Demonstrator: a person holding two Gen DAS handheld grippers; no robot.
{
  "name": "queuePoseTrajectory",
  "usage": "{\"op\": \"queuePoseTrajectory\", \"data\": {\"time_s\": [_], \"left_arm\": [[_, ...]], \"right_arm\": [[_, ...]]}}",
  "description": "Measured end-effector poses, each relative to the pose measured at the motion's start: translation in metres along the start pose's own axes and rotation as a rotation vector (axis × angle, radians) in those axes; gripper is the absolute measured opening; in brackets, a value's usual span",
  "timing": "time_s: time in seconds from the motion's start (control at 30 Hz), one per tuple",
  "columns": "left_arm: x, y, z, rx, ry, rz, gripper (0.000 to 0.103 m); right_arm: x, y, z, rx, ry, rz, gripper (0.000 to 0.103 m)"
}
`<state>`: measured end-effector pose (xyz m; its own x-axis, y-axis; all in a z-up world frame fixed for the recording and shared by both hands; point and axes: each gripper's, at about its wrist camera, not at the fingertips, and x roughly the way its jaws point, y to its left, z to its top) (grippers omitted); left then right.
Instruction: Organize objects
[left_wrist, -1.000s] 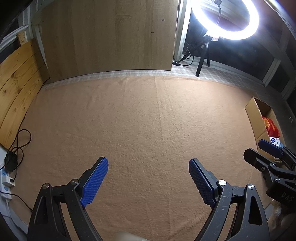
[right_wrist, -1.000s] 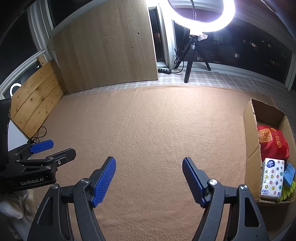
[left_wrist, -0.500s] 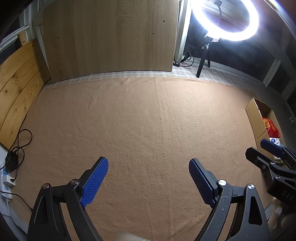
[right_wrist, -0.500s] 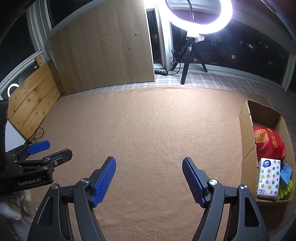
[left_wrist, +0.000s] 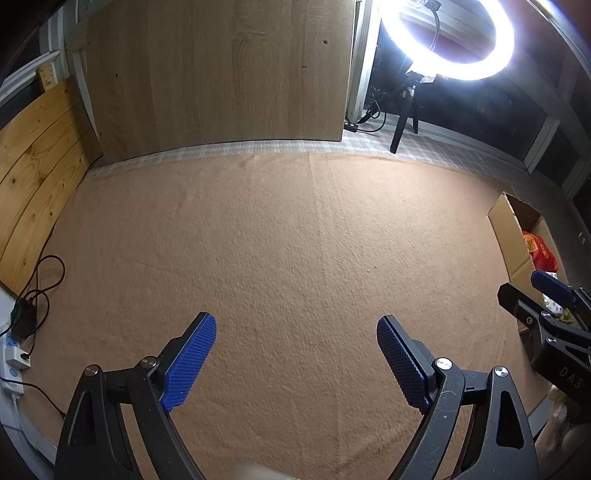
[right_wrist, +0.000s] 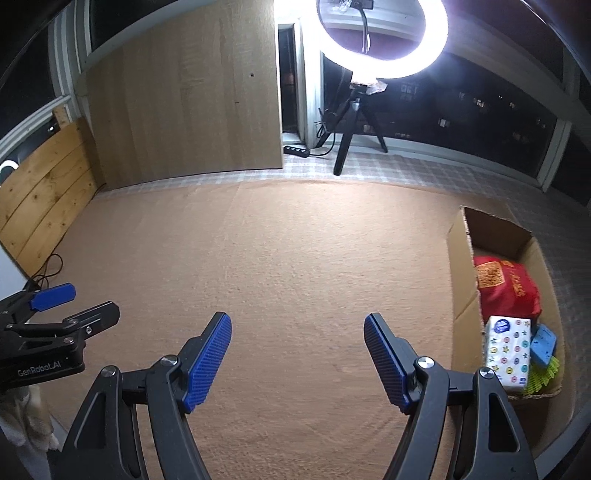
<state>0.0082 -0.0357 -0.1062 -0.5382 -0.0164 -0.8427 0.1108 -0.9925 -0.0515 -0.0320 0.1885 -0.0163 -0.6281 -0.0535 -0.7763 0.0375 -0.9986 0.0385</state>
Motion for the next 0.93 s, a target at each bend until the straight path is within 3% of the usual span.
{"op": "queuePoseTrajectory", "data": {"time_s": [0.23,0.93], "left_arm": [[-0.002,-0.004,-0.002,0.003,0.001,-0.003,0.091],[0.010,-0.005,-0.001,0.016,0.017,0.004,0.095]], "right_arm": [[-0.004,-0.001,-0.001,-0.004,-0.013,-0.047,0.072],[-0.003,-0.003,-0.005,-0.001,0.000,-0.045,0.074]]}}
